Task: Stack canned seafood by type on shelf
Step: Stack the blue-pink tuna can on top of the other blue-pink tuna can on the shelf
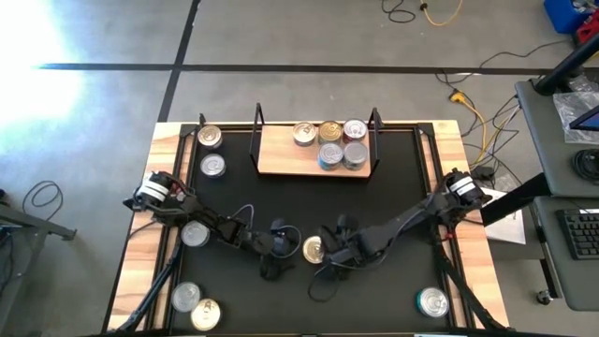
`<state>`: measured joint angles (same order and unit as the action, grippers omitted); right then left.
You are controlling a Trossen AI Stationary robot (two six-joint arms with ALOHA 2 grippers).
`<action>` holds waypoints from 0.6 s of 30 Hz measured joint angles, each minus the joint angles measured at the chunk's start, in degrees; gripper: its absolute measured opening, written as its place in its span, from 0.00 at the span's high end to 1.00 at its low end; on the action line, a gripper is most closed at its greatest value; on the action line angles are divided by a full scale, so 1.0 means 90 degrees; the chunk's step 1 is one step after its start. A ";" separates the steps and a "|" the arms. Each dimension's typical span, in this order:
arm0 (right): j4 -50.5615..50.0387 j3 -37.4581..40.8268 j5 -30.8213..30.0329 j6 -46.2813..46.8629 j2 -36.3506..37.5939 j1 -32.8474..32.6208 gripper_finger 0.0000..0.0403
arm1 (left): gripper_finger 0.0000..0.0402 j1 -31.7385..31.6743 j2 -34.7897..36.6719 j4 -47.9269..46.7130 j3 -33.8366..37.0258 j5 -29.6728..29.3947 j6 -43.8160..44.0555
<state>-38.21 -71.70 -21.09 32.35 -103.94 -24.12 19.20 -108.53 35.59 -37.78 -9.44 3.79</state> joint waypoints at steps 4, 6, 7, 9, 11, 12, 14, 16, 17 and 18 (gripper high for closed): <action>-0.0004 0.0279 -0.0011 -0.0177 0.0000 0.0053 0.02 | 0.14 -0.0086 0.0000 0.0007 -0.0017 -0.0189 -0.0278; 0.0009 0.0370 -0.0019 -0.0195 0.0000 0.0080 0.02 | 0.13 -0.0187 0.0000 0.0008 -0.0017 -0.0185 -0.0344; 0.0023 0.0403 -0.0021 -0.0218 0.0000 0.0089 0.02 | 0.13 -0.0249 0.0000 0.0006 -0.0019 -0.0180 -0.0345; 0.0113 0.0460 -0.0054 -0.0283 0.0000 0.0103 0.02 | 0.12 -0.0376 -0.0002 -0.0091 -0.0091 -0.0182 -0.0376; 0.0242 0.0501 -0.0086 -0.0357 0.0000 0.0107 0.02 | 0.11 -0.0466 -0.0010 -0.0242 -0.0222 -0.0218 -0.0506; 0.0326 0.0519 -0.0135 -0.0397 0.0000 0.0107 0.02 | 0.10 -0.0482 -0.0010 -0.0372 -0.0315 -0.0257 -0.0586; 0.0534 0.0560 -0.0167 -0.0488 0.0000 0.0109 0.02 | 0.09 -0.0488 -0.0012 -0.0665 -0.0511 -0.0296 -0.0730; 0.0774 0.0615 -0.0164 -0.0574 0.0000 0.0133 0.02 | 0.08 -0.0488 -0.0018 -0.0964 -0.0723 -0.0229 -0.0772; 0.0867 0.0636 -0.0163 -0.0607 0.0000 0.0143 0.02 | 0.08 -0.0490 -0.0022 -0.1099 -0.0821 -0.0142 -0.0772; 0.0923 0.0643 -0.0162 -0.0661 0.0000 0.0164 0.02 | 0.08 -0.0491 -0.0022 -0.1244 -0.0925 -0.0071 -0.0773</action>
<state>-29.91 -65.91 -22.54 26.41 -103.94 -22.65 14.78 -108.73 24.40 -46.11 -10.08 -3.17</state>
